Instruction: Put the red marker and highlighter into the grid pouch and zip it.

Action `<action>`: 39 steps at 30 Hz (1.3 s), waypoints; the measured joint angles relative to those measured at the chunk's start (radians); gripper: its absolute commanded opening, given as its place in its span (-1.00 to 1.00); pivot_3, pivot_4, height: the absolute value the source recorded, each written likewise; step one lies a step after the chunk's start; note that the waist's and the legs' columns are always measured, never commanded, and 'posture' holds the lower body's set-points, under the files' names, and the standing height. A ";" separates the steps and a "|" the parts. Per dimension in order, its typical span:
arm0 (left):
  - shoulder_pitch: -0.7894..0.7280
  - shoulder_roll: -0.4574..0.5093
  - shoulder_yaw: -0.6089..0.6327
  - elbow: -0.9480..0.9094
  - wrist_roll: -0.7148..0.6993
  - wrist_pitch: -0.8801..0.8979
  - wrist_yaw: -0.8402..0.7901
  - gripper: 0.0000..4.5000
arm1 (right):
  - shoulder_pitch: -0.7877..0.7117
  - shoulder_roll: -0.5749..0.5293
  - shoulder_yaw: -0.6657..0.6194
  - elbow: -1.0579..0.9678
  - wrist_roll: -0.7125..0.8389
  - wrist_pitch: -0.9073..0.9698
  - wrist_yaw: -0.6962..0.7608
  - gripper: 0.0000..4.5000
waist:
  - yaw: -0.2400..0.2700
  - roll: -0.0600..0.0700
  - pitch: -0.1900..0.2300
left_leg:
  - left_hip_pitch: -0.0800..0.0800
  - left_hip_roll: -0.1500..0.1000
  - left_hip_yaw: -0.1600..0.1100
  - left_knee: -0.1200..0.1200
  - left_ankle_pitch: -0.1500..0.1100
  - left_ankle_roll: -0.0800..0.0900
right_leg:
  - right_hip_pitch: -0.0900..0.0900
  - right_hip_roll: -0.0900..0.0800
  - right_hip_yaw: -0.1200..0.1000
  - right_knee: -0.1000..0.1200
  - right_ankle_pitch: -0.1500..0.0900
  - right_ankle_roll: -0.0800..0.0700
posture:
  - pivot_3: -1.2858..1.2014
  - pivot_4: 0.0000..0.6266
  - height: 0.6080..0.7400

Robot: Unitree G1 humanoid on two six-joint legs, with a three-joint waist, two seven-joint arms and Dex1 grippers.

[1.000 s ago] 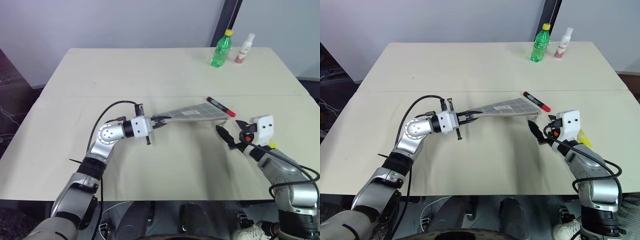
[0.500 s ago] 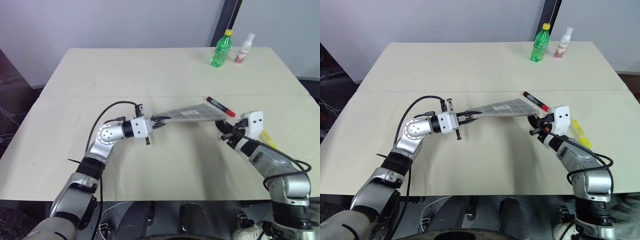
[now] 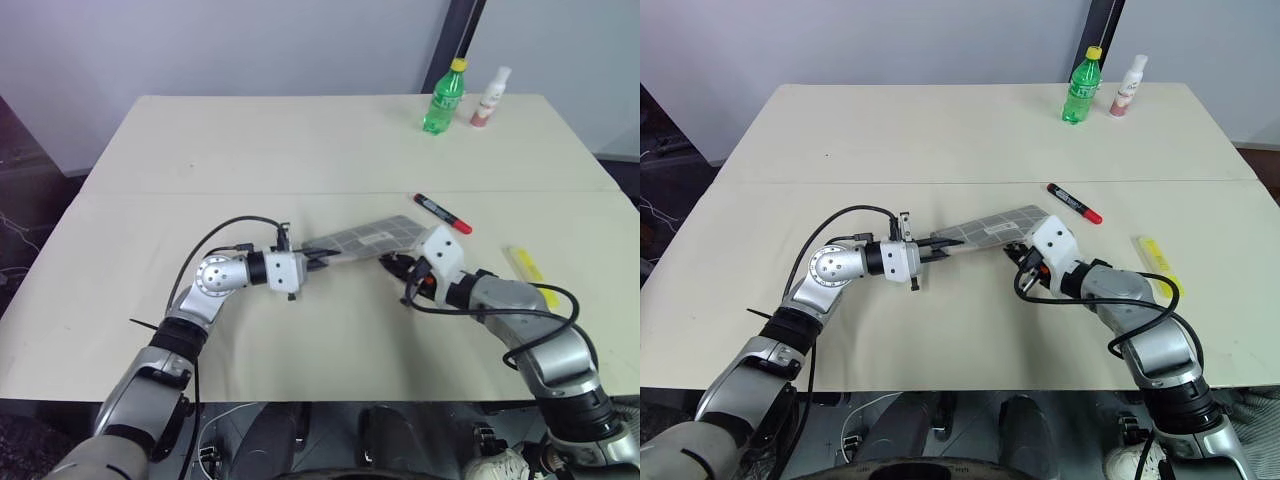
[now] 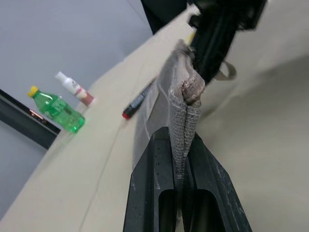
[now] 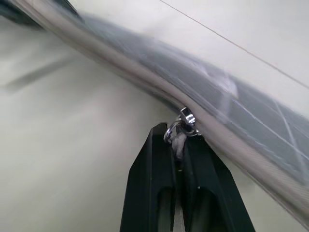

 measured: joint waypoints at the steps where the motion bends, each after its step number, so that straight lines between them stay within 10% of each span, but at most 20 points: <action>1: -0.001 -0.004 -0.006 0.005 0.009 -0.004 0.003 -1.00 | -0.008 -0.010 0.024 -0.007 -0.007 -0.010 0.027 -0.98 | 0.000 0.000 0.000 | 0.000 0.000 0.000 0.000 0.000 0.000 | 0.000 0.000 0.000 0.000 0.000 0.000 | 0.03 -0.52 1.00; 14: -0.016 -0.056 -0.043 0.061 0.049 -0.033 0.020 -1.00 | -0.136 -0.091 0.216 0.053 -0.225 -0.267 0.242 -0.98 | 0.000 0.000 0.000 | 0.000 0.000 0.000 0.000 0.000 0.000 | -0.001 0.000 0.000 0.000 0.001 0.003 | 0.03 -0.52 1.00; 24: -0.002 -0.066 -0.040 0.007 0.031 0.027 0.040 -1.00 | 0.071 -0.111 0.024 -0.030 -0.106 -0.333 0.283 0.99 | 0.001 -0.001 0.000 | -0.001 0.000 -0.001 0.000 0.000 0.000 | -0.001 0.000 0.000 0.000 0.002 0.003 | 0.03 -0.52 1.00; 31: 0.050 -0.016 0.003 -0.083 -0.030 0.104 0.044 -1.00 | 0.330 -0.032 -0.347 -0.186 0.156 -0.211 0.184 0.99 | 0.000 -0.001 0.000 | 0.000 0.002 -0.001 0.000 0.000 0.000 | 0.000 0.001 0.000 0.000 0.000 0.000 | 0.03 -0.52 1.00; 39: 0.074 0.009 0.046 -0.118 -0.073 0.141 0.048 -1.00 | 0.341 0.016 -0.489 -0.072 0.040 -0.057 -0.136 0.99 | 0.003 0.000 0.000 | 0.000 0.001 0.000 0.000 0.000 0.000 | 0.000 0.000 0.000 0.000 0.000 -0.001 | 0.03 -0.52 1.00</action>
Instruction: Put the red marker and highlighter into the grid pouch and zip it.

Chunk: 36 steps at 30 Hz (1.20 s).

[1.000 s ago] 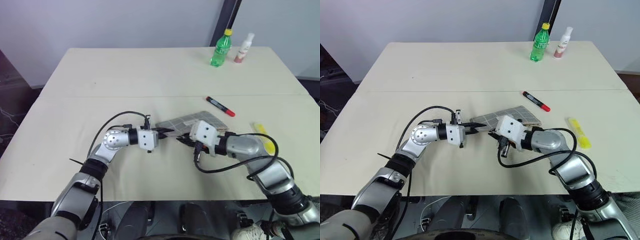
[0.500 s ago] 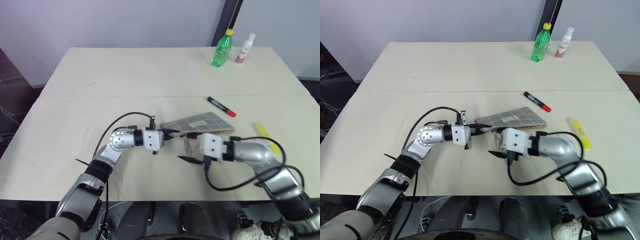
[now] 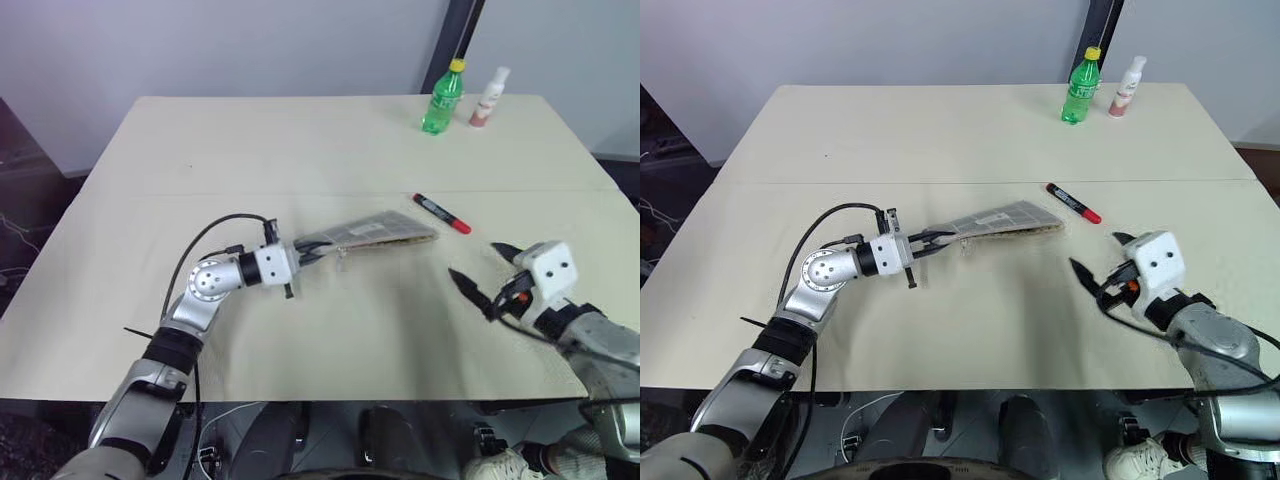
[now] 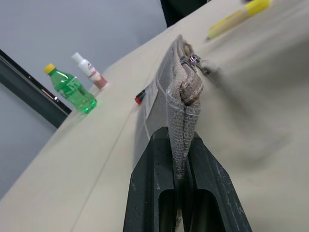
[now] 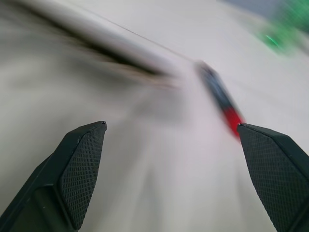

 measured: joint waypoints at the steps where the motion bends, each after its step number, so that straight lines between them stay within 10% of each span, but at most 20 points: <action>1: 0.000 0.000 0.000 0.000 0.000 0.001 0.000 -1.00 | 0.000 -0.013 -0.010 0.029 -0.016 0.020 -0.018 0.99 | 0.001 0.000 0.000 | 0.000 0.000 0.000 0.000 0.000 0.000 | 0.000 0.000 0.000 0.000 0.000 0.000 | 0.03 -0.52 1.00; 13: -0.002 -0.017 -0.011 -0.012 0.000 0.022 -0.011 -1.00 | -0.064 -0.080 -0.148 0.367 -0.015 0.179 -0.079 0.99 | -0.004 0.001 -0.001 | 0.000 0.000 0.000 0.000 0.000 0.000 | 0.001 0.000 0.000 0.000 0.000 0.000 | 0.03 -0.52 1.00; 22: -0.004 -0.015 -0.013 -0.013 0.002 0.022 -0.014 -1.00 | -0.065 -0.087 -0.160 0.354 0.063 0.256 -0.009 -0.63 | -0.002 0.001 -0.001 | 0.000 0.000 0.000 0.001 0.000 0.000 | 0.001 0.000 0.000 0.000 0.000 0.000 | 0.03 -0.52 1.00; 36: -0.020 -0.038 -0.015 -0.007 0.000 0.035 -0.032 -1.00 | 0.095 -0.268 -0.092 -0.097 0.196 0.051 0.417 -0.61 | -0.002 0.001 0.000 | -0.001 -0.001 0.000 0.001 0.000 0.000 | 0.002 -0.002 -0.001 -0.003 0.000 0.000 | 0.03 -0.52 1.00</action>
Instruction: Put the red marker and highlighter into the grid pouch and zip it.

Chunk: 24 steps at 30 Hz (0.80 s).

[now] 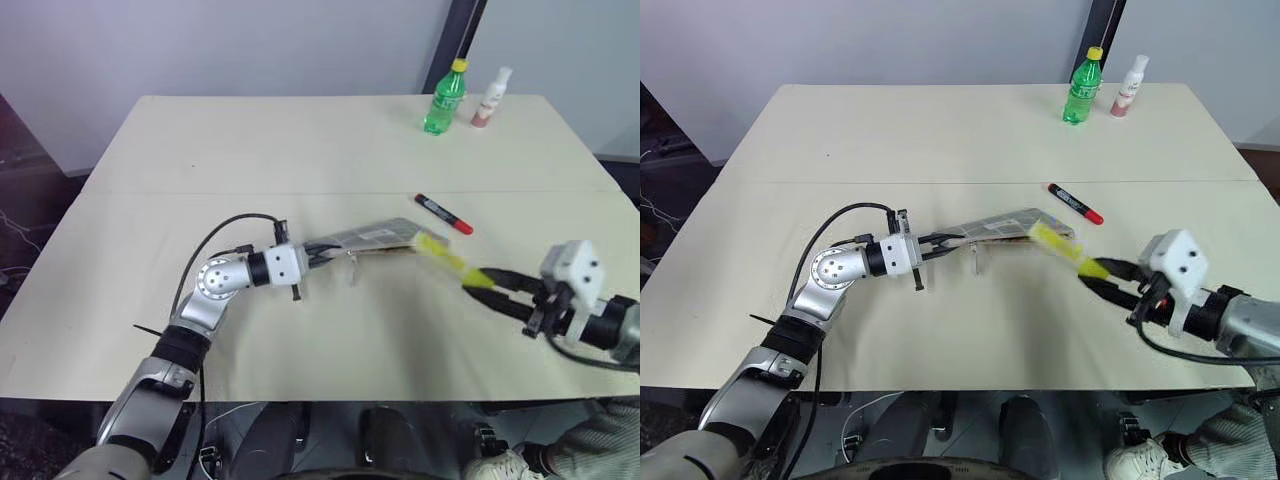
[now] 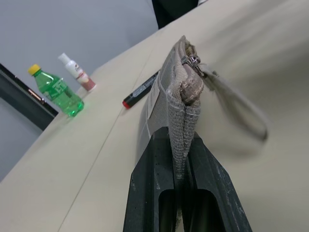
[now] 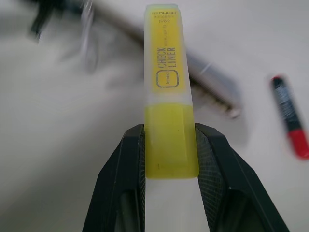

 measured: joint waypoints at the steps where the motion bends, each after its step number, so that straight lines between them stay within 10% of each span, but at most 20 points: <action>1: -0.001 0.000 0.000 0.000 0.000 0.000 0.000 -1.00 | 0.003 -0.001 0.016 0.011 -0.019 -0.012 -0.001 -0.61 | 0.000 0.000 0.000 | 0.000 0.000 0.000 0.000 0.000 0.000 | 0.000 0.000 0.000 0.000 0.000 0.000 | 0.03 -0.52 1.00; 24: -0.080 0.031 -0.078 0.077 0.083 -0.129 -0.064 -1.00 | -0.274 -0.108 0.362 0.155 -0.331 -0.171 -0.021 -0.61 | -0.002 0.000 0.000 | -0.001 0.000 0.000 0.000 0.000 0.000 | -0.002 0.000 0.000 0.000 0.000 0.000 | 0.03 -0.52 1.00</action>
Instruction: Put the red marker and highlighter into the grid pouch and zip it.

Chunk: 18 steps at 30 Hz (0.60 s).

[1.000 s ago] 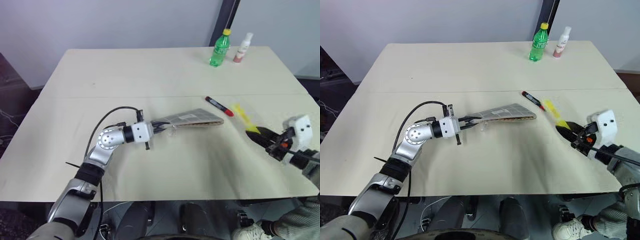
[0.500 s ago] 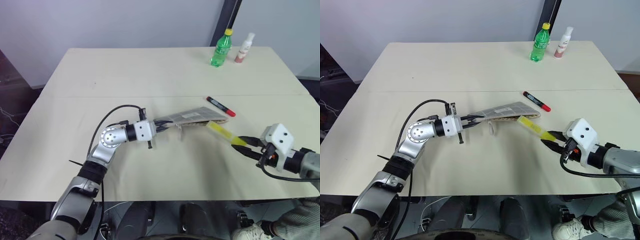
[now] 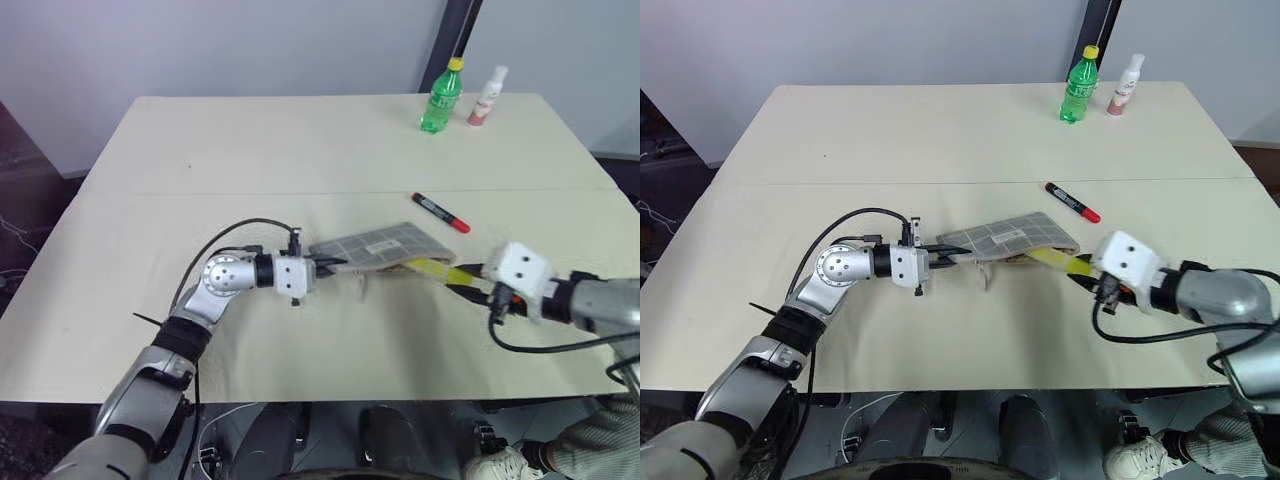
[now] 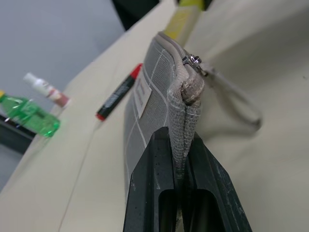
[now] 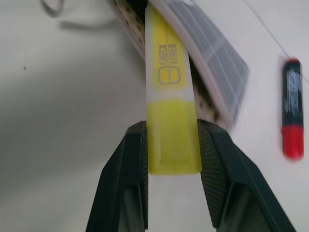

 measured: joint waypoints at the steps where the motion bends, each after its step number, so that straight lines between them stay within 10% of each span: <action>1: -0.010 -0.004 -0.005 0.003 0.000 -0.008 -0.007 -1.00 | -0.027 -0.016 0.043 0.001 -0.043 -0.025 0.002 -0.61 | 0.000 0.000 0.000 | 0.000 0.000 0.000 0.000 0.000 0.000 | -0.001 0.000 0.000 0.000 0.000 0.000 | 0.03 -0.52 1.00; 10: -0.029 -0.045 0.001 0.022 -0.096 0.028 -0.070 -1.00 | -0.193 0.101 0.249 0.059 -0.240 -0.269 -0.036 -0.61 | 0.001 -0.001 0.000 | -0.001 0.000 -0.001 0.000 0.000 0.000 | -0.002 0.001 0.000 0.000 0.001 0.003 | 0.03 -0.52 1.00; 18: -0.020 -0.033 0.021 0.019 -0.135 0.071 -0.084 -1.00 | -0.101 0.117 0.124 -0.012 -0.085 -0.237 -0.011 0.99 | 0.001 -0.001 0.000 | -0.001 0.000 -0.001 0.000 0.000 0.000 | -0.002 0.001 0.000 0.001 0.002 0.003 | 0.03 -0.52 1.00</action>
